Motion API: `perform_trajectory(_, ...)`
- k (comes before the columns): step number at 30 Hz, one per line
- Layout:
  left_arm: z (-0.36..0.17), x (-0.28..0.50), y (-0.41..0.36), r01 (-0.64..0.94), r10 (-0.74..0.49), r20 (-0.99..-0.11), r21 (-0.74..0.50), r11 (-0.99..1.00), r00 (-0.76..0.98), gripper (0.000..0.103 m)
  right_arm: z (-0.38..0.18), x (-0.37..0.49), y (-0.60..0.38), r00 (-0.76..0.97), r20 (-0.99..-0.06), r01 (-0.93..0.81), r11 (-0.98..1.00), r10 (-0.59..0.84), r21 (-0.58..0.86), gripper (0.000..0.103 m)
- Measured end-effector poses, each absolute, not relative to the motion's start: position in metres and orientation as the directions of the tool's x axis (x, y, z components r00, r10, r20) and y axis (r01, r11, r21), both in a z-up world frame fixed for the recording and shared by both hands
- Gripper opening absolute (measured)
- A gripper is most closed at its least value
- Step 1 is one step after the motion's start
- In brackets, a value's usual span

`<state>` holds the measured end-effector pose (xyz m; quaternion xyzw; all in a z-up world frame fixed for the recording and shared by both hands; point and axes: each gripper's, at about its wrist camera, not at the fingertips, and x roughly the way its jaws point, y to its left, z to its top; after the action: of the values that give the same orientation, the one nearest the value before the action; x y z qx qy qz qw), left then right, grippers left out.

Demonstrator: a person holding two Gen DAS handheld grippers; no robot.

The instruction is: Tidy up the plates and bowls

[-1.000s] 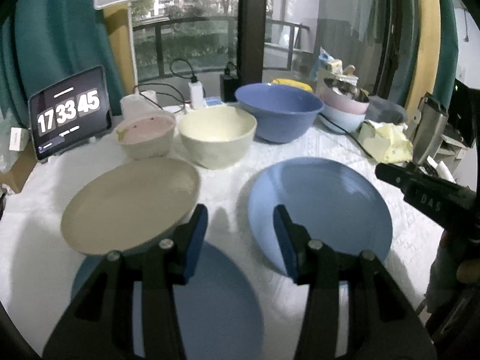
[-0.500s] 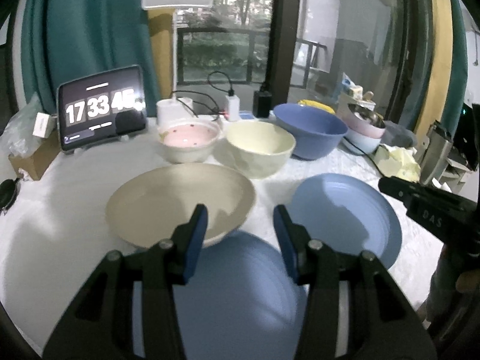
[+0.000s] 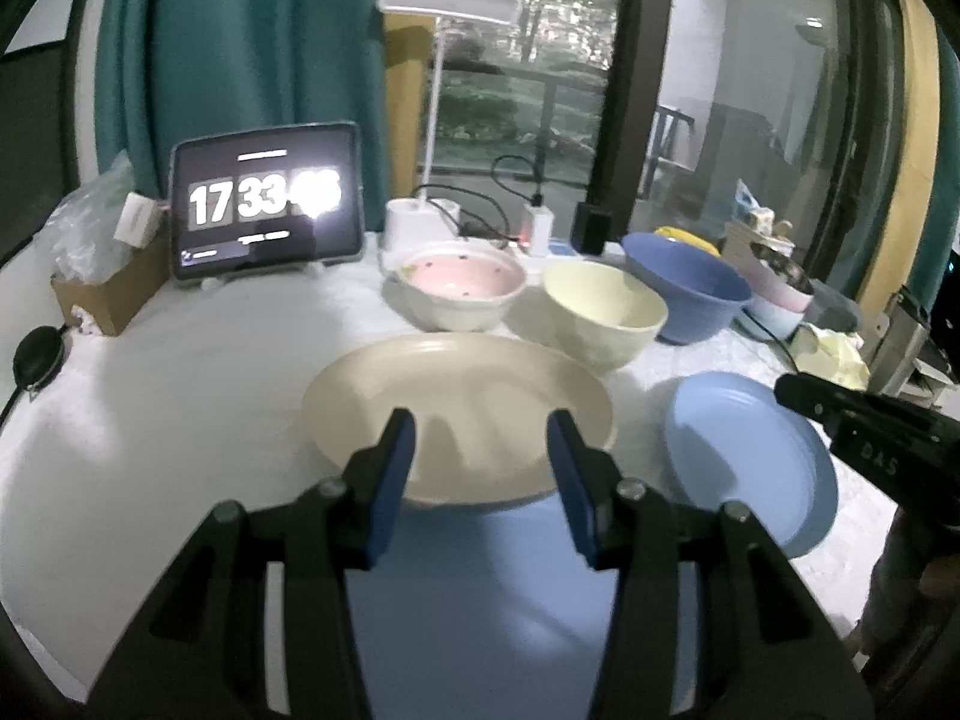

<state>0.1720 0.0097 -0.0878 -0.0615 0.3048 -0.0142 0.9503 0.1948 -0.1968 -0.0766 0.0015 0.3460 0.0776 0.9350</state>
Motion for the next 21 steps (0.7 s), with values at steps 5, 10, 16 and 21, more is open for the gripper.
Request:
perform_trajectory(5, -0.091, 0.175, 0.029, -0.044, -0.041, -0.58, -0.132, 0.99, 0.814, 0.047, -0.078, 0.199, -0.181, 0.74, -0.653, -0.164, 0.985, 0.158, 0.052, 0.015)
perform_trajectory(10, -0.096, 0.179, 0.044, -0.075, -0.019, -0.586, -0.137, 0.988, 0.81, 0.047, -0.08, 0.205, -0.168, 0.731, -0.662, -0.18, 0.983, 0.163, 0.043, 0.015)
perform_trajectory(16, -0.102, 0.186, 0.058, -0.108, 0.003, -0.598, -0.14, 0.984, 0.802, 0.047, -0.084, 0.213, -0.155, 0.721, -0.672, -0.194, 0.98, 0.169, 0.038, 0.015)
perform_trajectory(21, -0.107, 0.195, 0.069, -0.133, 0.02, -0.608, -0.141, 0.981, 0.794, 0.047, -0.088, 0.221, -0.145, 0.711, -0.681, -0.208, 0.977, 0.178, 0.039, 0.015)
